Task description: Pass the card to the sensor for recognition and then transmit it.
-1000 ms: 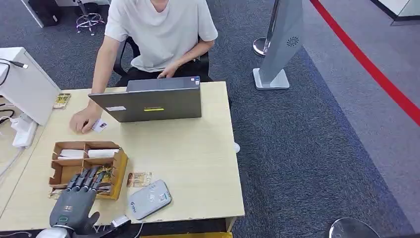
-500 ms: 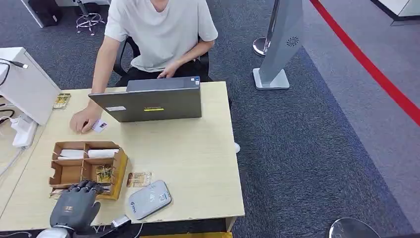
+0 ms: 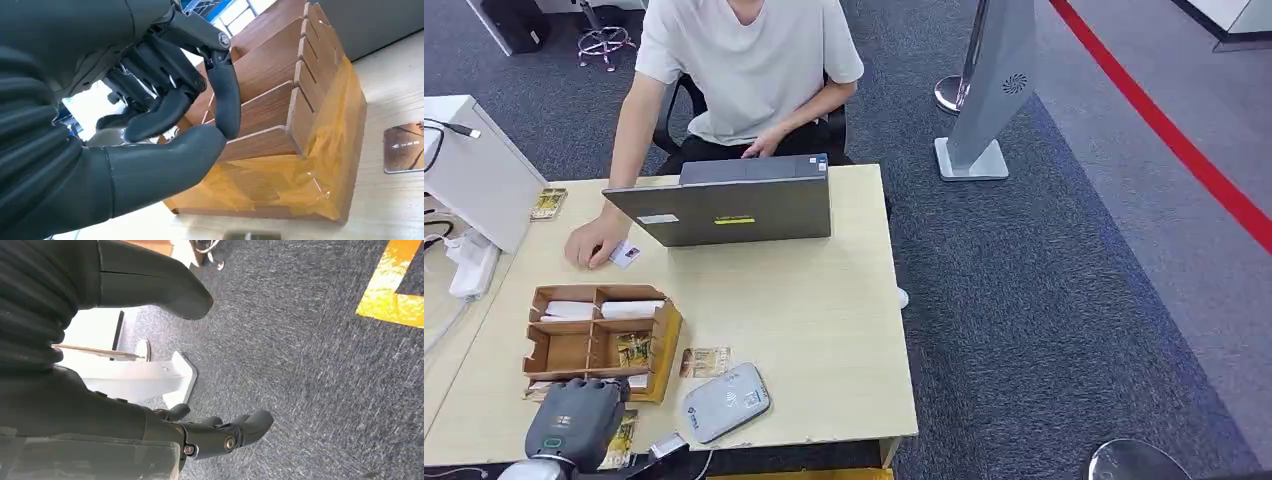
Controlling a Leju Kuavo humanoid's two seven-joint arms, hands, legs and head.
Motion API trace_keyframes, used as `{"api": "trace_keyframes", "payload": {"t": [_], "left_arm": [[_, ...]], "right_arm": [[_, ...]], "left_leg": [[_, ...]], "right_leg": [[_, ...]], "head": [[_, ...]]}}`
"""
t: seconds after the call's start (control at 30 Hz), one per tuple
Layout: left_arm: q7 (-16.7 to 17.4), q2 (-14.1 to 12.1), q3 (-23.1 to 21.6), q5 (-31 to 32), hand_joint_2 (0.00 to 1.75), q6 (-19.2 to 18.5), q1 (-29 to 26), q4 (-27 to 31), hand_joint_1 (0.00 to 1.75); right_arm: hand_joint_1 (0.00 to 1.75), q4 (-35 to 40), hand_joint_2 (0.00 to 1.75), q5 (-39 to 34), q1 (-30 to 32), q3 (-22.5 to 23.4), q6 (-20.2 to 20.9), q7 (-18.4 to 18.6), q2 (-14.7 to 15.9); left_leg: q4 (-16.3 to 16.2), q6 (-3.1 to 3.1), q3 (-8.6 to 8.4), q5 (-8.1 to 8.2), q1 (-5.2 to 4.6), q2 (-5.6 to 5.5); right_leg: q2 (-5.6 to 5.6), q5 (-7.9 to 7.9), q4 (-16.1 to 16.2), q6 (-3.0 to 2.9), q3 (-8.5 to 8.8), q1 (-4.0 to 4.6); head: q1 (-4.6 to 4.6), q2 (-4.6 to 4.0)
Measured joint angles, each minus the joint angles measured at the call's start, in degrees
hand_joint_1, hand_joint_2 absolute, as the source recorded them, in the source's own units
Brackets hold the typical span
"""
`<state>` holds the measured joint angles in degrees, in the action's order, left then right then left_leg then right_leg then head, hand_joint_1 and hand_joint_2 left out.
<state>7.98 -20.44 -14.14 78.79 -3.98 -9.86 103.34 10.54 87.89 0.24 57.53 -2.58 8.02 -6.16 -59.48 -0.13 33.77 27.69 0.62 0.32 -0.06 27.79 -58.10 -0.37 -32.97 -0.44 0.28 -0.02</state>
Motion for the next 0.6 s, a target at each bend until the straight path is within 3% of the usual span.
{"api": "trace_keyframes", "payload": {"t": [0.6], "left_arm": [[-0.3,0.2,0.0,-0.2,1.75,0.1,0.0,0.0,1.75]], "right_arm": [[0.00,0.0,1.75,0.1,0.0,0.0,-0.2,0.0,0.0]], "left_leg": [[0.0,0.00,0.00,0.00,0.00,0.00]], "right_leg": [[0.00,0.00,0.0,0.00,0.00,0.00]], "head": [[-0.02,0.02]]}}
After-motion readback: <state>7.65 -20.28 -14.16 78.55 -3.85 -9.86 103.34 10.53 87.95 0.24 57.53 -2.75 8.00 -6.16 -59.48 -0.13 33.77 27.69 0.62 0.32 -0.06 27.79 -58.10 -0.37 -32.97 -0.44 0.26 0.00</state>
